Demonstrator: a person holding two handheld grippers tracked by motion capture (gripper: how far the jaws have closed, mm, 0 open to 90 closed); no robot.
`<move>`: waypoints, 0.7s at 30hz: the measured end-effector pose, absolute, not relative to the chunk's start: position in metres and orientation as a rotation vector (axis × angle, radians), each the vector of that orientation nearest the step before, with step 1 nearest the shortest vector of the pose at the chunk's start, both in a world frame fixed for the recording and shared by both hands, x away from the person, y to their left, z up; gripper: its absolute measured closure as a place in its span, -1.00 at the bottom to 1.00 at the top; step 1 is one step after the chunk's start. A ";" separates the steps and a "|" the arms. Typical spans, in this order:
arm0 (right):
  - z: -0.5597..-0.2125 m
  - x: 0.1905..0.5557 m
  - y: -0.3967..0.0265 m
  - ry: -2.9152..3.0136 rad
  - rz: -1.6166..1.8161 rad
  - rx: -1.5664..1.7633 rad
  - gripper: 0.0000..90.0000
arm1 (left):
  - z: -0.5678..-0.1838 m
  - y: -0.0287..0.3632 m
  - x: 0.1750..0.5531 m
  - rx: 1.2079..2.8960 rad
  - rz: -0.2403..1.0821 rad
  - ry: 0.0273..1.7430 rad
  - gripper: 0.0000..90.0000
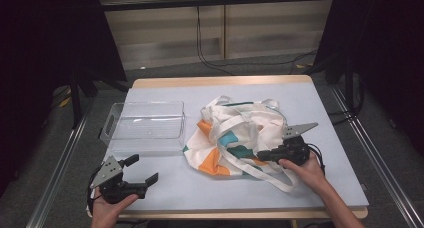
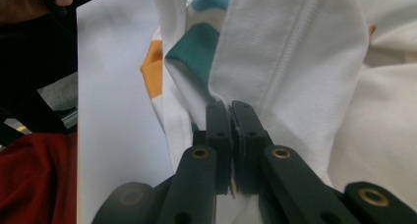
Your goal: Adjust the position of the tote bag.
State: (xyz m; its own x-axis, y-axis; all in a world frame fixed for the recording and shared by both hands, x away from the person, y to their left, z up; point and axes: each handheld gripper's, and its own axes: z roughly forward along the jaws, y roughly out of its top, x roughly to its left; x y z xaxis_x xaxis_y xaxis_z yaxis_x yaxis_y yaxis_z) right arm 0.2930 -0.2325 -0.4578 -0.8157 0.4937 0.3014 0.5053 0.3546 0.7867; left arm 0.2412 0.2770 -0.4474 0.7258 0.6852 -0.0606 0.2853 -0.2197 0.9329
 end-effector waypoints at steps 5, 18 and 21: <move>-0.468 0.293 -0.227 -2.621 -1.445 -0.952 0.94 | -0.448 0.274 0.240 1.805 0.432 0.749 -0.87; -0.476 0.293 -0.220 -2.692 -1.384 -0.935 0.75 | -0.447 0.273 0.242 1.794 0.424 0.752 -0.84; -0.466 0.290 -0.224 -2.676 -1.456 -0.955 0.57 | -0.448 0.272 0.245 1.791 0.400 0.751 -0.81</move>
